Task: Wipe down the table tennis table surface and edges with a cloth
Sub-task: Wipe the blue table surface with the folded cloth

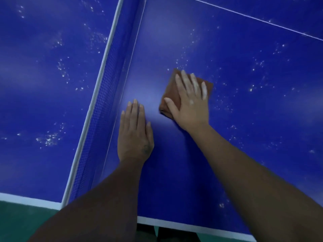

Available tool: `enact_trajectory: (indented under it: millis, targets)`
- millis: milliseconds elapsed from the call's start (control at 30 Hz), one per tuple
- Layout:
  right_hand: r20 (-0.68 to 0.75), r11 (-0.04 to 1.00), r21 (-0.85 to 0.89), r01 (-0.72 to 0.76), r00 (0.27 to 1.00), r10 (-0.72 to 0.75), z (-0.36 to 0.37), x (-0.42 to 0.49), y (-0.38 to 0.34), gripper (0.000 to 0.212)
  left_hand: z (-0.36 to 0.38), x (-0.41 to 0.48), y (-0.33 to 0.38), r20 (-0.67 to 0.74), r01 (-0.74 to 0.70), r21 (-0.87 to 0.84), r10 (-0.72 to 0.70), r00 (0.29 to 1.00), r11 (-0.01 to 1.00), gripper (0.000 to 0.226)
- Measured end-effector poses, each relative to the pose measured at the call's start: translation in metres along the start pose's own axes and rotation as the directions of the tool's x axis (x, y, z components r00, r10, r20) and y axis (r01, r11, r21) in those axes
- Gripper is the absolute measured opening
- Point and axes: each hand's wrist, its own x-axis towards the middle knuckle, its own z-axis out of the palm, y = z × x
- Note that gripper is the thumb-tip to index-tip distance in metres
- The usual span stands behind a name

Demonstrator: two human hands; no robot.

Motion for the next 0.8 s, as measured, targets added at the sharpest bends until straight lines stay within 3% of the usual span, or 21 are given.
enact_trajectory:
  millis: [200,367,500,667,800]
  targets:
    - [0.062,0.994,0.002,-0.111,0.992,0.110,-0.015,-0.039,0.085,0.083,0.000,0.000,0.001,0.031,0.018,0.037,-0.019,0.999,0.999,0.060]
    - [0.039,0.997,0.013,0.077,0.996,-0.078,-0.003,-0.028,0.030,0.081,0.001,-0.001,0.001,0.028,0.013,0.046,-0.014,1.000,0.999,0.061]
    - [-0.055,0.994,0.010,0.106,0.993,-0.106,0.010,0.031,-0.032,0.077,0.002,0.000,-0.001,0.022,0.005,0.074,-0.006,1.000,0.997,0.060]
    - [-0.074,0.989,0.026,0.146,0.987,-0.144,0.009,0.048,-0.002,0.072,0.001,0.001,0.001,0.010,0.001,0.054,-0.001,1.000,0.999,0.059]
    - [-0.009,0.998,-0.027,-0.052,0.999,0.052,-0.010,0.021,0.076,0.075,0.001,0.001,0.001,0.016,0.003,0.030,-0.004,1.000,1.000,0.060]
